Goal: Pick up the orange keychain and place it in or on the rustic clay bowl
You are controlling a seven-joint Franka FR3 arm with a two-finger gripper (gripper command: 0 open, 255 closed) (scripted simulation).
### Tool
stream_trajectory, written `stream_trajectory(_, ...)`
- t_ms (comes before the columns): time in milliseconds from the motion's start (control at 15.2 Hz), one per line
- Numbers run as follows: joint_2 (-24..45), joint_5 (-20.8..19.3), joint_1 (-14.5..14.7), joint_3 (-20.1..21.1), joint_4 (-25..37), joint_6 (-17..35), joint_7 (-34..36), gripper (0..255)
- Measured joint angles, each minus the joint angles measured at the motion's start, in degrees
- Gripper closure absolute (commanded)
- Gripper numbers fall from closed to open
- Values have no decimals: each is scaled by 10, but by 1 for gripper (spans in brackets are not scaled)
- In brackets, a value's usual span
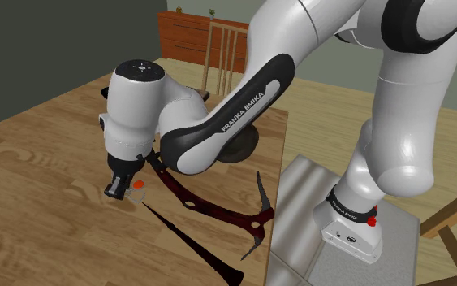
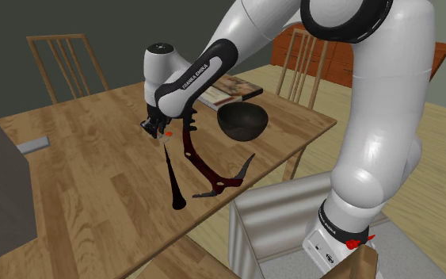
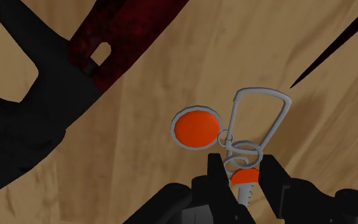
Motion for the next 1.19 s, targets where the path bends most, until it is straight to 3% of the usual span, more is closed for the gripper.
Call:
stream_trajectory(330,-5,7,-2,4,-1,-7,-5,255)
stream_trajectory(1188,-60,64,-20,30,31,-88,-48,255)
